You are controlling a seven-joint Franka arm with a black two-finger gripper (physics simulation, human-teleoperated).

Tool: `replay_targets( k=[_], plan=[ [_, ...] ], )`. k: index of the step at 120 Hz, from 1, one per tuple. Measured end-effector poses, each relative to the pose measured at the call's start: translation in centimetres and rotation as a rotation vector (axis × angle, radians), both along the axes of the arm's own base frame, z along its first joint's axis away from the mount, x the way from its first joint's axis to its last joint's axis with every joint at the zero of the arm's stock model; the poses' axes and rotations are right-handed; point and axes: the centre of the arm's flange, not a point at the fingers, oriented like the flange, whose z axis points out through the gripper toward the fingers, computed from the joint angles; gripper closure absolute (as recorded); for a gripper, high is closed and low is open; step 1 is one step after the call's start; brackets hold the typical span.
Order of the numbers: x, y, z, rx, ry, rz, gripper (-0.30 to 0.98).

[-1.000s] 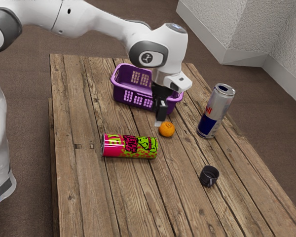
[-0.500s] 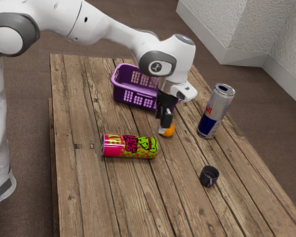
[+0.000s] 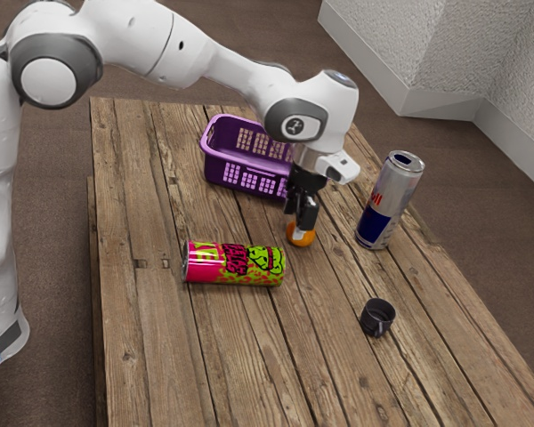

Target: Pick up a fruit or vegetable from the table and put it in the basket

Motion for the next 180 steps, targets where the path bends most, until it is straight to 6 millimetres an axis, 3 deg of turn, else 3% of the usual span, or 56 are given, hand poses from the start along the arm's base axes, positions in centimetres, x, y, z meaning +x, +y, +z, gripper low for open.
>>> replay_targets(
  k=[14,79,114,124,147,167,180],
  plan=[
    [0.3,-0.5,-0.8,-0.002,0.01,-0.009,0.03],
    [2.5,0.4,-3.5,-0.006,-0.013,0.011,0.03],
    [2.7,0.5,-3.6,0.0,-0.021,0.015,0.29],
    [3.0,0.4,-2.7,0.006,-0.033,0.011,0.31],
    [3.5,-0.8,1.3,0.013,-0.039,-0.015,0.32],
    [2.4,-3.5,3.2,0.003,0.02,-0.057,0.33],
    [0.7,-4.1,6.5,0.005,0.02,-0.065,0.33]
  ],
)
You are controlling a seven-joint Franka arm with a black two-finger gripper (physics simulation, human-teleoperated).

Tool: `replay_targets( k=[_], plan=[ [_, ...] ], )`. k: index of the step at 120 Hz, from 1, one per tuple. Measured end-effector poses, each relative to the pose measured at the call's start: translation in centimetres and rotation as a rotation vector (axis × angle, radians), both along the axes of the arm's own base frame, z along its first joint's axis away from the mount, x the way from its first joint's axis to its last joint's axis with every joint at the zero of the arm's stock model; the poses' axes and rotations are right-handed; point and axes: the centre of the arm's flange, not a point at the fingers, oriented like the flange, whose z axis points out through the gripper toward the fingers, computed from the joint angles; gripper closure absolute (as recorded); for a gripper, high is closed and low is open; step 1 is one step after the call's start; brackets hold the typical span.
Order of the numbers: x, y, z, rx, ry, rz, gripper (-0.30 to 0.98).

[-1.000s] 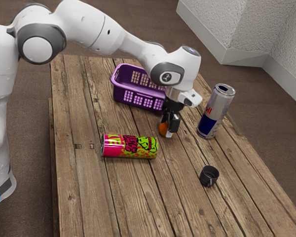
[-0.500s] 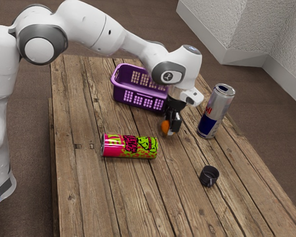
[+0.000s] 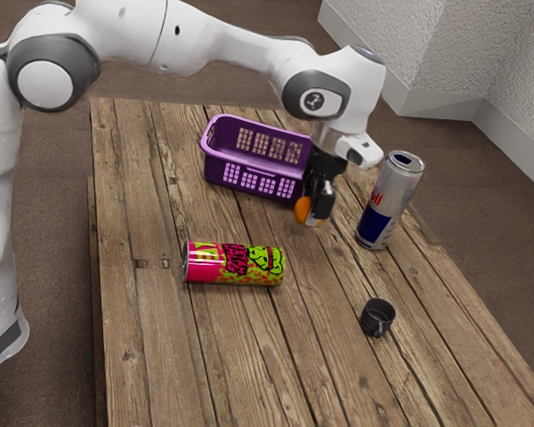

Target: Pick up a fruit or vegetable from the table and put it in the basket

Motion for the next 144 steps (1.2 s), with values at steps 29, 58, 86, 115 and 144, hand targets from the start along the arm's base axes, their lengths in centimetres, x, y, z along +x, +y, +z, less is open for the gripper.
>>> replay_targets(
  k=[29,58,86,115,144],
  plan=[
    [-2.3,2.7,4.3,0.019,-0.019,0.046,0.32],
    [-3.1,9.2,5.1,0.03,-0.014,0.156,0.33],
    [-3.3,9.6,7.1,0.037,-0.012,0.156,0.32],
    [-3.7,10.3,7.2,0.037,0.004,0.164,0.33],
    [-4.6,11.8,9.0,0.037,-0.012,0.19,0.32]
  ],
)
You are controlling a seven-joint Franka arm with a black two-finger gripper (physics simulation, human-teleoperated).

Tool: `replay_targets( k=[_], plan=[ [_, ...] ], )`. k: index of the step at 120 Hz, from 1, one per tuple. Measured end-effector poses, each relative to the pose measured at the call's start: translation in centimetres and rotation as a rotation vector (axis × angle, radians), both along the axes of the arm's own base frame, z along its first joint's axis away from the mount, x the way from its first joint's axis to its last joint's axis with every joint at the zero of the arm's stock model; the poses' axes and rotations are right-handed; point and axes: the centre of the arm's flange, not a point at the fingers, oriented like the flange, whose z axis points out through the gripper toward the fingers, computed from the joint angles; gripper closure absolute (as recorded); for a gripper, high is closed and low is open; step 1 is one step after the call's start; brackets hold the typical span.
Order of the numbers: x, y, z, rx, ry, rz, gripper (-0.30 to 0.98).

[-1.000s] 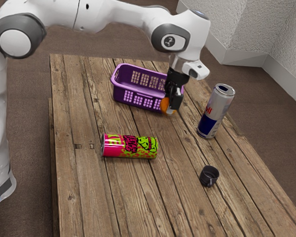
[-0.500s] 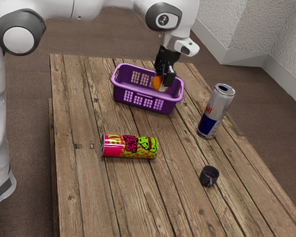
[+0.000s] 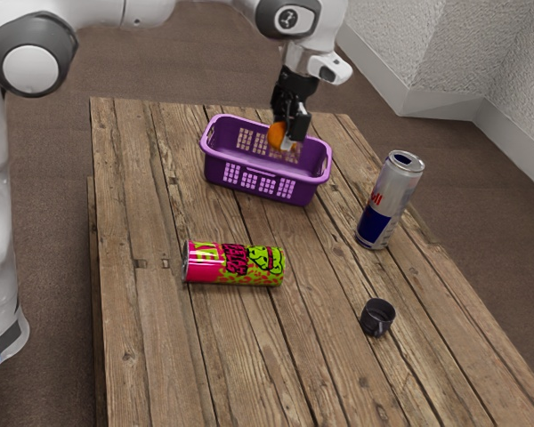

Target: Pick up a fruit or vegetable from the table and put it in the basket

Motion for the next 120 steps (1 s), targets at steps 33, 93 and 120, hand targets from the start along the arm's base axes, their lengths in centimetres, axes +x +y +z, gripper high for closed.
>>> replay_targets(
  k=[33,93,120],
  plan=[
    [-1.3,0.5,1.3,-0.002,0.015,0.009,0.32],
    [-2.1,2.2,0.5,0.006,0.069,0.038,0.32],
    [-2.4,3.5,0.1,0.017,0.087,0.059,0.32]
  ],
)
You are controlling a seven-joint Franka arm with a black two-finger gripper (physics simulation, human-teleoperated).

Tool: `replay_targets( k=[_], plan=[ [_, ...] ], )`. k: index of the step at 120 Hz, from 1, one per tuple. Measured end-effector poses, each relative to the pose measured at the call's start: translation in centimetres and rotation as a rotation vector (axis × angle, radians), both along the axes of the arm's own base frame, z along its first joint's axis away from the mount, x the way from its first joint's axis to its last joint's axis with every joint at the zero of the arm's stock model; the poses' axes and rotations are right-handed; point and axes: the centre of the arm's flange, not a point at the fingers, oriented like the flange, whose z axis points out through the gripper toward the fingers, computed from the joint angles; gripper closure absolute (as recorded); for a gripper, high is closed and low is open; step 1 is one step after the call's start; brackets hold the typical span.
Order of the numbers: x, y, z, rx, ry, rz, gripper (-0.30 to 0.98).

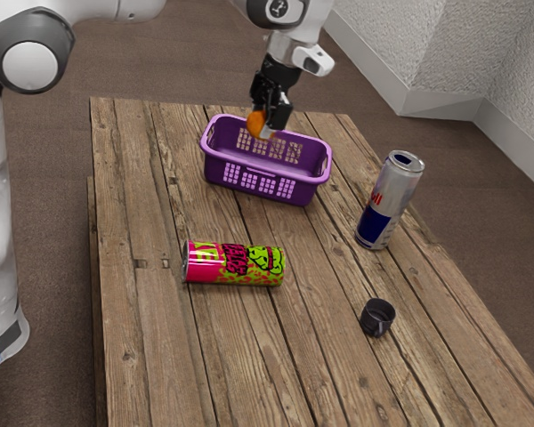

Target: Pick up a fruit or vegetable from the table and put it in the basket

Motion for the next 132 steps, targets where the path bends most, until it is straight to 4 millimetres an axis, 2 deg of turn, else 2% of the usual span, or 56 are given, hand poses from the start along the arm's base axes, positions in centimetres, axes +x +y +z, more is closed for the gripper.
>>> replay_targets(
  k=[40,65,84,92,104,111,118,132],
  plan=[
    [-0.6,2.6,-0.2,0.017,0.018,0.043,0.32],
    [-1.4,5.8,-0.6,0.035,0.032,0.1,0.32],
    [-3.1,10.5,-0.7,0.039,0.039,0.19,0.32],
    [-4.1,13.2,-1.1,0.04,0.046,0.244,0.32],
    [-5.4,18.4,-2.0,0.05,0.057,0.343,0.32],
    [-6.1,20.2,-2.2,0.052,0.059,0.378,0.32],
    [-6.0,20.4,-2.3,0.053,0.059,0.379,0.32],
    [-5.0,19.2,-2.4,0.055,0.058,0.351,0.32]
  ],
)
